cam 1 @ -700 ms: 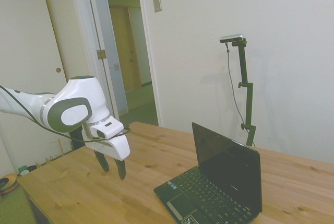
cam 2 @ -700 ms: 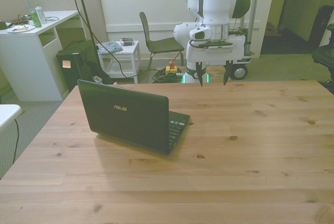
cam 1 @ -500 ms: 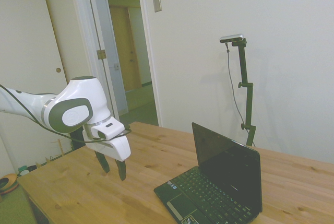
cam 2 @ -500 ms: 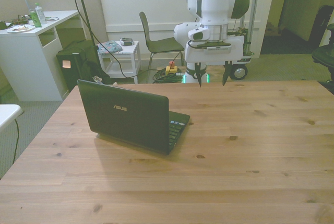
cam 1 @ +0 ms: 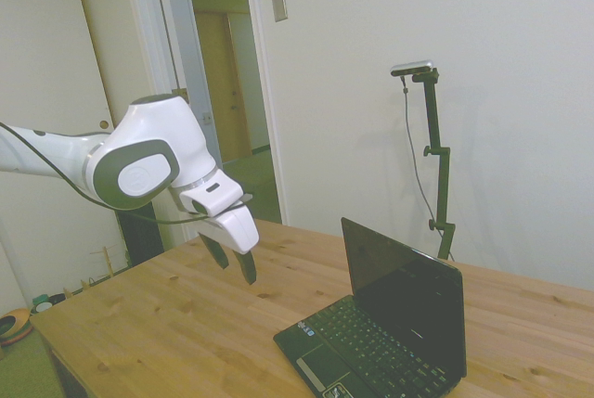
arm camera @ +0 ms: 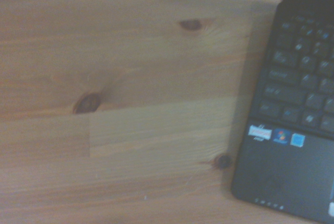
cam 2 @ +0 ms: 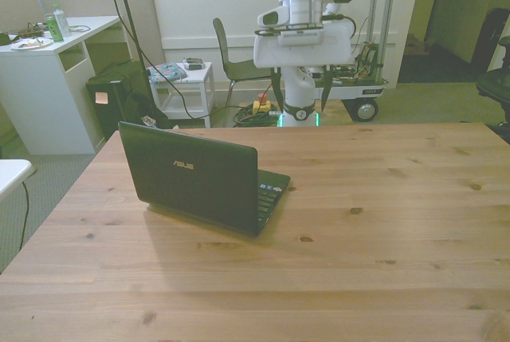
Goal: Close the laptop
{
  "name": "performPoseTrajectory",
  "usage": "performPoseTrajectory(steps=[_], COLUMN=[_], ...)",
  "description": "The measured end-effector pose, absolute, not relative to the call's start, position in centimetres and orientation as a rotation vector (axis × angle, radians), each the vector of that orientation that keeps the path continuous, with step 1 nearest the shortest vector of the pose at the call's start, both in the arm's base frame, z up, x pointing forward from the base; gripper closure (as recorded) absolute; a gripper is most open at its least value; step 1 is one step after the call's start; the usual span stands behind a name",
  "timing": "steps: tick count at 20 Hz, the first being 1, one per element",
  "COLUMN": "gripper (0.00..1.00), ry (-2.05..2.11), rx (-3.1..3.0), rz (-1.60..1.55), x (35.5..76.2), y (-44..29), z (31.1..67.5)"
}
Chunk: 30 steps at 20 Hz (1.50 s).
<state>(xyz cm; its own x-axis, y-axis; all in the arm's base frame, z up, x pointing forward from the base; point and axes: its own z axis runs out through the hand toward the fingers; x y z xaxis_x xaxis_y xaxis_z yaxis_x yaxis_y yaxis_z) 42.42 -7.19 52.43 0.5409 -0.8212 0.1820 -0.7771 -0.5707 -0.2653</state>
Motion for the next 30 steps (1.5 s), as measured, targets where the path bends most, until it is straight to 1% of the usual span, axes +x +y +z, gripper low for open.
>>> performPoseTrajectory(steps=[4, 6, 9, 15, 17, 20, 24, 28, 29, 30], gripper=[0.00, 0.00, 0.00, 0.00, 0.00, 0.00, 0.00, 0.00, 1.00, 1.00], ry=[1.410, 1.450, 1.517, 1.607, 1.623, 1.648, 1.706, 1.763, 1.773, 1.779], rx=[-2.545, -2.499, -2.436, -2.366, -2.357, -2.359, -2.362, -2.373, -2.379, -2.384], rz=[-0.512, -0.545, -0.552, -0.518, -0.503, -0.463, -0.384, -0.299, -0.273, -0.252], x=[42.9, 44.0, 46.8, 53.3, 55.3, 58.4, 62.0, 64.4, 64.7, 65.0], y=[-9.8, -11.9, -15.5, -20.7, -21.4, -22.4, -23.8, -24.9, -25.1, -25.3], z=[59.4, 61.8, 63.9, 66.1, 66.4, 65.7, 63.3, 60.3, 59.5, 58.7])
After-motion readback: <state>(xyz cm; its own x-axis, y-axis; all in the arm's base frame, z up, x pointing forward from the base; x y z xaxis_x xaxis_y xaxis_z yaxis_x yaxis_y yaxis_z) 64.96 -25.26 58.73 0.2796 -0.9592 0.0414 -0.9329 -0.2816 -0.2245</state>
